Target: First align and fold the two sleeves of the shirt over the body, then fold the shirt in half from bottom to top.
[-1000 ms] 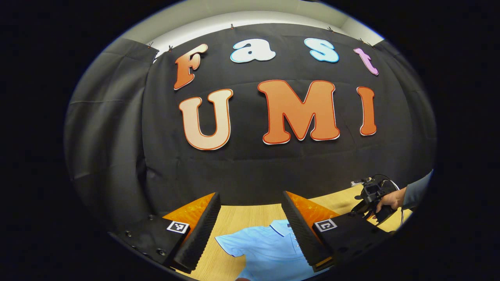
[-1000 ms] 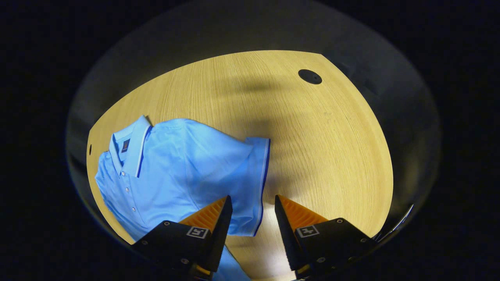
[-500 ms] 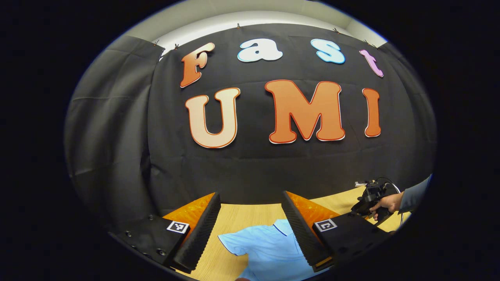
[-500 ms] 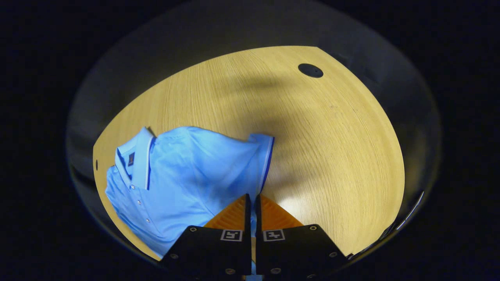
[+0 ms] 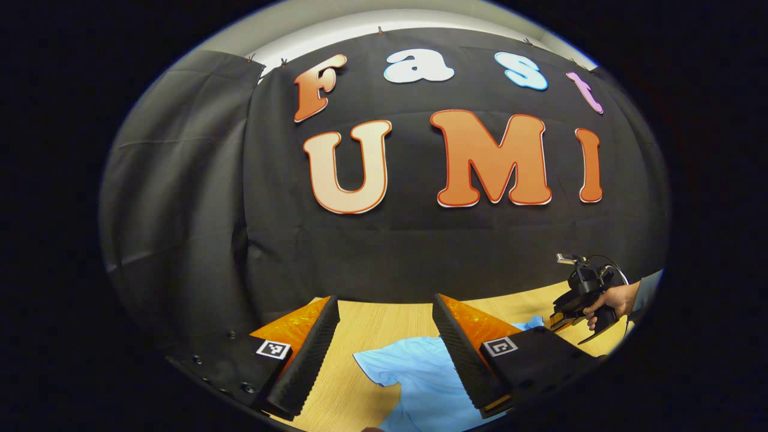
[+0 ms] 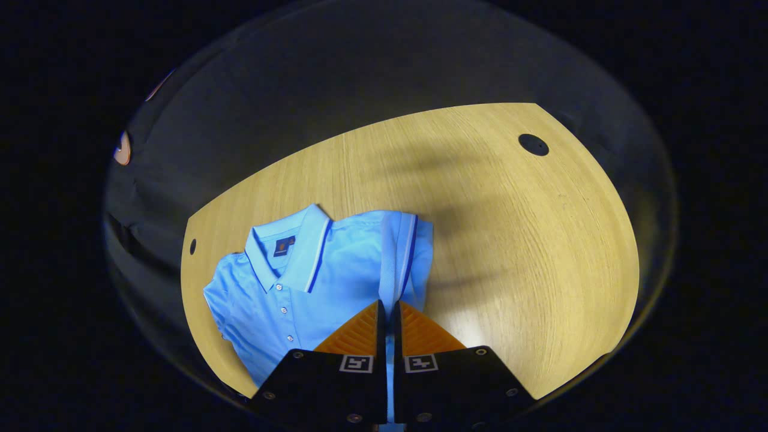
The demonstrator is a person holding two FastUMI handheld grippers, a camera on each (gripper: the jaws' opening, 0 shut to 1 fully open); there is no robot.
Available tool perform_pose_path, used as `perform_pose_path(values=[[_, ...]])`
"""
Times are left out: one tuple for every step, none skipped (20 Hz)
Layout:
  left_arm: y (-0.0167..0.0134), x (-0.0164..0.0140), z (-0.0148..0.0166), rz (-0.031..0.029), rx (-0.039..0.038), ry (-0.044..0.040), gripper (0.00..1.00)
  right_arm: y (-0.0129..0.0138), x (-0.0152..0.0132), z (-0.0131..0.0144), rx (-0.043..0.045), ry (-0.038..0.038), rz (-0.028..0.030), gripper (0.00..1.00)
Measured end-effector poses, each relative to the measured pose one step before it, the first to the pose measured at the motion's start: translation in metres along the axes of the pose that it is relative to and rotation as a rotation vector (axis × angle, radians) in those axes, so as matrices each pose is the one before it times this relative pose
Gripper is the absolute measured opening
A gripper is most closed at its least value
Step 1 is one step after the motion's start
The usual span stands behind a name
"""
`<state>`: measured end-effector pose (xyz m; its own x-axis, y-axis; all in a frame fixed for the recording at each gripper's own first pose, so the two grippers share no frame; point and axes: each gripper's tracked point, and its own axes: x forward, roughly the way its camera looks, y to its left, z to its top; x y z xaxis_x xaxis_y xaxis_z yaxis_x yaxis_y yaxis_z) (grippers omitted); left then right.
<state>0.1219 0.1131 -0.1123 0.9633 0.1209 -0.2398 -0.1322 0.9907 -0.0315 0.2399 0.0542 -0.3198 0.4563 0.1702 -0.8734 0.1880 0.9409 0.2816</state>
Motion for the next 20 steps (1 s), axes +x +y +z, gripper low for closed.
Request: perform_pose_path(values=[[0.00064,0.00414,-0.00964,-0.00347,-0.00759,0.03451,1.0,0.01011,-0.00185,-0.0047,-0.0024,0.00659,0.02564,0.07],[0.00155,0.00705,-0.01019,-0.00375,-0.01548,0.03984,1.0,0.01117,-0.00128,-0.00243,0.00154,0.00816,0.03063,0.1],[0.00058,0.00524,-0.00563,-0.00994,-0.01935,0.02946,1.0,0.00883,-0.00135,-0.00344,-0.00169,0.00227,0.02221,0.12],[0.00128,0.00715,-0.00413,-0.00686,-0.01799,0.02776,1.0,0.00711,-0.00095,-0.00002,-0.00319,-0.00684,0.02037,0.13],[0.00293,0.00788,-0.00351,-0.00645,-0.01482,0.01844,1.0,0.00569,-0.00317,0.00021,-0.00786,-0.01322,0.01038,0.19],[0.00346,0.00736,-0.00146,0.00032,-0.01099,0.01952,1.0,0.00506,-0.00356,0.00167,-0.01255,-0.01847,0.01406,0.24],[0.00307,0.0081,-0.00405,-0.00392,-0.00926,0.02124,1.0,0.00363,-0.00516,0.00108,-0.01674,-0.01868,0.00255,0.33],[0.00231,0.00811,-0.00294,-0.0047,-0.01193,0.02711,1.0,0.0019,-0.00394,0.00174,-0.01829,-0.02074,0.00191,0.37],[0.00269,0.00712,-0.00694,-0.00378,-0.01082,0.03316,1.0,0.0018,-0.0053,0.00083,-0.01553,-0.01808,-0.00224,0.55],[0.00205,0.00935,-0.00581,-0.00812,-0.0101,0.03504,1.0,0.00252,-0.00546,0.00297,-0.01518,-0.02233,0.00989,0.51],[0.00387,0.00831,-0.00498,-0.00523,-0.0081,0.02911,0.99,0.00336,-0.0067,0.0036,-0.01177,-0.03092,0.00962,0.59],[0.00226,0.00878,-0.00607,-0.00776,-0.00209,0.03467,0.98,0.00085,-0.00699,0.0033,-0.01351,-0.03455,0.00516,0.63],[0.00477,0.01023,-0.0063,0.00233,0.00173,0.03058,0.98,-0.0035,-0.00722,0.00338,-0.01043,-0.02666,-0.00909,0.71],[0.00298,0.01108,-0.00509,-0.00135,0.00211,0.03305,0.98,-0.00172,-0.00791,0.00311,-0.00568,-0.03104,-0.0069,0.74],[0.00589,0.01045,-0.00652,-0.00031,-0.00187,0.04053,0.98,-0.0018,-0.00831,0.0057,-0.00368,-0.0308,-0.00737,0.81],[0.00177,0.0108,-0.00601,-0.00457,-0.00981,0.04437,0.98,-0.00092,-0.00846,0.00406,-0.00173,-0.03596,0.00071,0.84],[0.0028,0.01151,-0.00704,-0.00803,-0.0152,0.042,0.98,-0.00001,-0.00815,0.00606,-0.00372,-0.03914,0.00661,0.88],[0.00201,0.01305,-0.00452,-0.0083,-0.02209,0.0384,0.98,-0.00097,-0.00898,0.00506,-0.00636,-0.03985,0.00259,0.89],[0.00501,0.01363,-0.00598,0.00625,-0.01779,0.03972,0.98,-0.00526,-0.00955,0.00381,-0.01167,-0.02616,-0.01343,0.91],[0.00645,0.01288,-0.00552,0.01162,-0.01795,0.03909,0.98,-0.00589,-0.01085,0.0036,-0.01193,-0.03211,-0.01673,0.92]])
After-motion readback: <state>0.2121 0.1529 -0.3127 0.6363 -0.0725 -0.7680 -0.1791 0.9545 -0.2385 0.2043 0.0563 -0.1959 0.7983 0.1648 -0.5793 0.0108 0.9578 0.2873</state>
